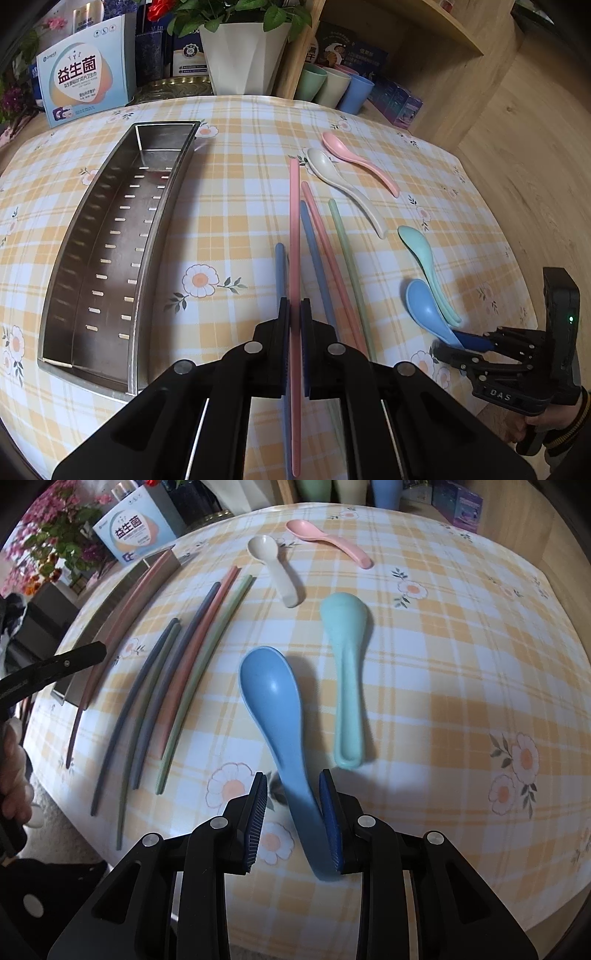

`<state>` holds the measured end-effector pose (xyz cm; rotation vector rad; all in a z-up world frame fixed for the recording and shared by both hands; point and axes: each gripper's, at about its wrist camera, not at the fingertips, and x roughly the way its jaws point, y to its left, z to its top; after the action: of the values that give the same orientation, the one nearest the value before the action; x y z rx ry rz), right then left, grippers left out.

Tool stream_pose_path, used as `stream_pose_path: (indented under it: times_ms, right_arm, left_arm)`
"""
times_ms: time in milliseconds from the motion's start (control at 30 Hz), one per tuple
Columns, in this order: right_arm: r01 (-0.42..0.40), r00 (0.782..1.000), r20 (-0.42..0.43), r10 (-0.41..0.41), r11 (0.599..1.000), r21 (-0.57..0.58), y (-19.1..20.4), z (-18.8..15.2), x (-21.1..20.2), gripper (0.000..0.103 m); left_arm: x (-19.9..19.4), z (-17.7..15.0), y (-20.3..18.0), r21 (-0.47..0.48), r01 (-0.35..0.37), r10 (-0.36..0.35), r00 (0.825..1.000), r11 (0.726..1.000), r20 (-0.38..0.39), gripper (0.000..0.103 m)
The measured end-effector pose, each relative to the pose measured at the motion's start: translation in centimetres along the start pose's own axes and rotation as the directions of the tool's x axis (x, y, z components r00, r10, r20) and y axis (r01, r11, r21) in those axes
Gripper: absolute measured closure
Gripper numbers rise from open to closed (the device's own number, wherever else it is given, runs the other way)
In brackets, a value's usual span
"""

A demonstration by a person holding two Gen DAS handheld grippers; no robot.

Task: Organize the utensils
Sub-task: 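Close the right gripper on the blue spoon handle and lift it, then carry the pink chopstick into the steel tray and open the left gripper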

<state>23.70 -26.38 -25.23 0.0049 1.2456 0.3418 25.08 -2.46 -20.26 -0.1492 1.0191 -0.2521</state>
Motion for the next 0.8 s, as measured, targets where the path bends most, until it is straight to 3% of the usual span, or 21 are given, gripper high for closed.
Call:
stream_pose_path:
  times_ms: [167, 333, 400, 700, 800]
  right_arm:
    - [0.068, 0.998, -0.008, -0.068, 0.997, -0.038, 0.6, 0.5, 0.2, 0.091]
    - [0.075, 0.997, 0.009, -0.075, 0.997, -0.025, 0.6, 0.3, 0.1, 0.092]
    - [0.05, 0.998, 0.028, -0.05, 0.999, 0.0, 0.6, 0.3, -0.2, 0.096]
    - [-0.049, 0.993, 0.107, 0.042, 0.997, 0.065, 1.6, 2.6, -1.8, 0.096]
    - [-0.095, 0.988, 0.136, 0.079, 0.989, 0.117, 1.7, 3.6, -2.0, 0.096]
  left_arm:
    - [-0.1, -0.2, 0.1, -0.005, 0.007, -0.007, 1.0, 1.0, -0.002, 0.098]
    - [-0.1, -0.2, 0.1, -0.008, 0.016, -0.016, 1.0, 1.0, -0.002, 0.098]
    - [-0.2, -0.3, 0.1, -0.008, 0.02, -0.02, 1.0, 1.0, -0.001, 0.098]
    - [-1.5, -0.2, 0.6, -0.008, 0.011, -0.011, 1.0, 1.0, 0.014, 0.098]
    - [-2.3, 0.4, 1.8, -0.055, 0.017, -0.016, 1.0, 0.998, 0.026, 0.098]
